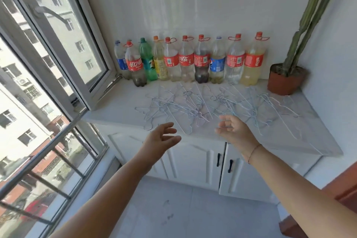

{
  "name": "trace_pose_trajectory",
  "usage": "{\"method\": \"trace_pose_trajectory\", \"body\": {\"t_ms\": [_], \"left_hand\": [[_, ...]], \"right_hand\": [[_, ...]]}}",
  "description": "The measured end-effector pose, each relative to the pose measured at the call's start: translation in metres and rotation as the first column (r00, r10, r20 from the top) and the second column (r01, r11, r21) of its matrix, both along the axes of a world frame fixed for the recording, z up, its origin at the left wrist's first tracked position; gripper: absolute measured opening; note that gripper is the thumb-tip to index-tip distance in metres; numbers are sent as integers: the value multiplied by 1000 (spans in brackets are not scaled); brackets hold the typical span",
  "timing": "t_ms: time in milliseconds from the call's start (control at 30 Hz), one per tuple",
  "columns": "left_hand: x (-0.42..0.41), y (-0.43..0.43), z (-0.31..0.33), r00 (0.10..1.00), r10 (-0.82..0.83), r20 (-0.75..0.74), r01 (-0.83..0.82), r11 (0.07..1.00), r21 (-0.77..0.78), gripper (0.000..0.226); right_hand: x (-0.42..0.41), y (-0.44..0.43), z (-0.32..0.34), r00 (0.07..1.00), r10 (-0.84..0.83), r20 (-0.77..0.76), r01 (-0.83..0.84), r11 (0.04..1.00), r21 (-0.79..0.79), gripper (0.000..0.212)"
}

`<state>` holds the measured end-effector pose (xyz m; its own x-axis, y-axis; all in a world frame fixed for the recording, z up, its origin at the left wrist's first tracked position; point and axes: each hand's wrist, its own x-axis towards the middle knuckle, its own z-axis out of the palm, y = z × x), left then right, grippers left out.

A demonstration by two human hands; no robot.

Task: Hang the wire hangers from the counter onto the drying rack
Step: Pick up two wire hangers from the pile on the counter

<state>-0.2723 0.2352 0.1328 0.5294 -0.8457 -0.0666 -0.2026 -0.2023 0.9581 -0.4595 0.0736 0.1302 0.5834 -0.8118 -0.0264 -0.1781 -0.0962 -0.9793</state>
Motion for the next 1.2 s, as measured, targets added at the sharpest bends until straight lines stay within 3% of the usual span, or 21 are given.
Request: {"method": "trace_pose_trajectory", "body": {"t_ms": [333, 600, 733, 900, 1200], "left_hand": [[68, -118, -34, 985, 163, -52, -159, 984, 79, 45], [117, -152, -90, 953, 286, -96, -259, 939, 226, 52], [146, -170, -108, 949, 298, -105, -263, 928, 263, 41], [174, -187, -132, 939, 311, -146, -250, 909, 333, 38], [205, -193, -148, 896, 382, -225, -272, 874, 402, 35]], "right_hand": [[86, -139, -22, 992, 80, -97, -80, 997, -4, 29], [154, -196, -67, 975, 89, -203, -88, 996, 17, 25], [186, -219, -91, 947, 85, -310, -82, 996, 25, 28], [230, -232, -120, 887, 128, -444, -165, 985, -46, 22], [313, -210, -158, 671, 291, -683, -487, 866, -110, 26]]}}
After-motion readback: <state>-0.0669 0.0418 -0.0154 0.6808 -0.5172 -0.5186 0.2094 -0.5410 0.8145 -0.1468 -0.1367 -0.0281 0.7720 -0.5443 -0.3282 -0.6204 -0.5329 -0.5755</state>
